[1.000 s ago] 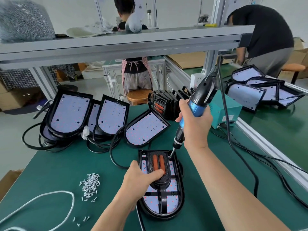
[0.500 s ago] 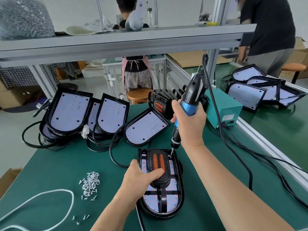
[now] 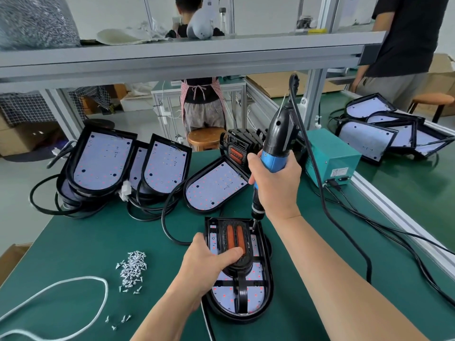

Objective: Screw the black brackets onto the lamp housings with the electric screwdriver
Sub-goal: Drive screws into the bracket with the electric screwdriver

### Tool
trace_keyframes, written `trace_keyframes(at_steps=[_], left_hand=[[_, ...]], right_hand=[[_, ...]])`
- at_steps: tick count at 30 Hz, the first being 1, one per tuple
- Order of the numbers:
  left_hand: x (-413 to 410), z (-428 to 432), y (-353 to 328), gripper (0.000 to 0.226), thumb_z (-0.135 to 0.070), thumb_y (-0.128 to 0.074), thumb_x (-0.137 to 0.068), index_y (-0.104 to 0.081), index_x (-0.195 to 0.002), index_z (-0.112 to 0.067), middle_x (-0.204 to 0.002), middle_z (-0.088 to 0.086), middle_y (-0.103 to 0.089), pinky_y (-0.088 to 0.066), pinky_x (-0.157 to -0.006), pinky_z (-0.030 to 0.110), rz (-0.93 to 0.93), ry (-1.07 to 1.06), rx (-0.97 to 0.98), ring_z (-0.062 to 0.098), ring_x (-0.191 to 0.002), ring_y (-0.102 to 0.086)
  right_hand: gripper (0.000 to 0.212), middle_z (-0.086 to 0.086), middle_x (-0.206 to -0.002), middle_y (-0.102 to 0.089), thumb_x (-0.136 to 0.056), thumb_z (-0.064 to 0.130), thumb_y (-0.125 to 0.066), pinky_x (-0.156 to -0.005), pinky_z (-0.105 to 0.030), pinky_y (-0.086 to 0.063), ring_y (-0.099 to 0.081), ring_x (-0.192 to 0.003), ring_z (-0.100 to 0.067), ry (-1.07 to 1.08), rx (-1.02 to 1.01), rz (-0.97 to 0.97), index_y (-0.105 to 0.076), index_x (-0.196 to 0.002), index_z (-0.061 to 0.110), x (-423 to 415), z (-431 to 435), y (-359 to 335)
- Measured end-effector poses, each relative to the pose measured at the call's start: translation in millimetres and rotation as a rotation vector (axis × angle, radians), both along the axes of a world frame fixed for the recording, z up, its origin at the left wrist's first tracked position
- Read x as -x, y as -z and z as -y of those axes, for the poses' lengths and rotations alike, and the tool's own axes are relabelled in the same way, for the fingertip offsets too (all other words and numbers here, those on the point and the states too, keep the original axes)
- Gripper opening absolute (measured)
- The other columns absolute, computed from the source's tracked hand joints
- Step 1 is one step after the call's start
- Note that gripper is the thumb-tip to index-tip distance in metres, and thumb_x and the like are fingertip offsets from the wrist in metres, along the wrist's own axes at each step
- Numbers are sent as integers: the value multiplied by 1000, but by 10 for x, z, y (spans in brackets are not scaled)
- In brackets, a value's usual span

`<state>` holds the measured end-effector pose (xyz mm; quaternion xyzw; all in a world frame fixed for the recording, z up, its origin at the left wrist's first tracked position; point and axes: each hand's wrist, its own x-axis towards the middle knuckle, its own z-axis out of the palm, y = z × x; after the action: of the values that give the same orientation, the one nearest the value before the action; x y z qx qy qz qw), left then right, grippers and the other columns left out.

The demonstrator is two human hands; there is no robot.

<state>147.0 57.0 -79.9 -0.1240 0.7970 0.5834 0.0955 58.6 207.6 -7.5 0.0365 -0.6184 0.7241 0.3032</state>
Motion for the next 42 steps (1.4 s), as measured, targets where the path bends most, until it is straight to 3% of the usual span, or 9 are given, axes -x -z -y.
trace_keyframes(at_steps=[7,11,18,25,28,31,35,38,42], left_hand=[[-5,2,14,75,-57,-82,-53,-53,-106,-15,-110,3,-66,-52,-92,41,-15,3,9,22,-102,-63],[-16,-1,4,90,-62,-81,-48,-50,-118,-14,-119,2,-62,-48,-101,46,6,6,3,23,-112,-59],[-25,-2,-45,93,-62,-82,-46,-50,-120,-15,-120,0,-64,-48,-100,39,5,17,-11,19,-112,-60],[-19,-7,-72,120,-64,-81,-44,-40,-141,-8,-138,7,-56,-42,-110,47,11,24,-11,26,-127,-53],[-24,-4,-85,103,-63,-82,-45,-48,-127,-12,-128,3,-61,-46,-106,45,18,17,6,23,-118,-58],[-11,-2,-79,96,-60,-84,-47,-50,-123,-14,-124,2,-62,-47,-104,43,28,6,4,21,-115,-60],[9,14,-33,77,-53,-87,-55,-53,-113,-16,-115,-1,-66,-49,-92,36,32,-4,13,16,-106,-63],[-4,-5,-40,81,-55,-86,-55,-54,-116,-14,-116,1,-65,-51,-96,40,25,-15,53,19,-107,-62],[-66,-42,-70,77,-57,-83,-66,-49,-120,-13,-111,-3,-64,-52,-83,31,-81,-35,253,14,-98,-61]], right_hand=[[20,2,-59,-56,-79,16,-73,-49,-31,-47,-53,-51,-23,-78,-30,-7,-53,-79,14,-33,17,27],[14,4,-57,-57,-80,16,-73,-54,-27,-49,-53,-50,-18,-209,-51,-20,-60,-86,14,-90,-32,34],[31,2,-59,-60,-80,17,-75,-59,-28,-51,-55,-51,-17,-290,-11,-17,-61,-102,-1,-135,-79,-6],[13,-2,-58,-57,-82,9,-74,-57,-24,-49,-53,-48,-19,-226,113,-122,-64,-85,17,-140,-300,-243],[13,-2,-58,-55,-81,14,-74,-57,-23,-48,-52,-49,-19,-182,249,-94,-63,-80,20,-173,-468,-216],[18,2,-59,-56,-87,20,-75,-52,-23,-48,-53,-49,-13,-140,547,53,-58,-84,17,-225,-642,-82],[35,5,-72,-57,-94,46,-68,-59,-22,-48,-54,-59,-9,-131,792,236,-57,-98,14,-295,-872,230],[51,5,-79,-56,-90,60,-65,-64,-23,-45,-53,-63,-9,-164,880,326,-54,-110,14,-349,-990,466],[50,7,-74,-53,-92,64,-59,-51,-19,-42,-51,-55,-5,-234,909,384,-56,-104,15,-416,-999,706]])
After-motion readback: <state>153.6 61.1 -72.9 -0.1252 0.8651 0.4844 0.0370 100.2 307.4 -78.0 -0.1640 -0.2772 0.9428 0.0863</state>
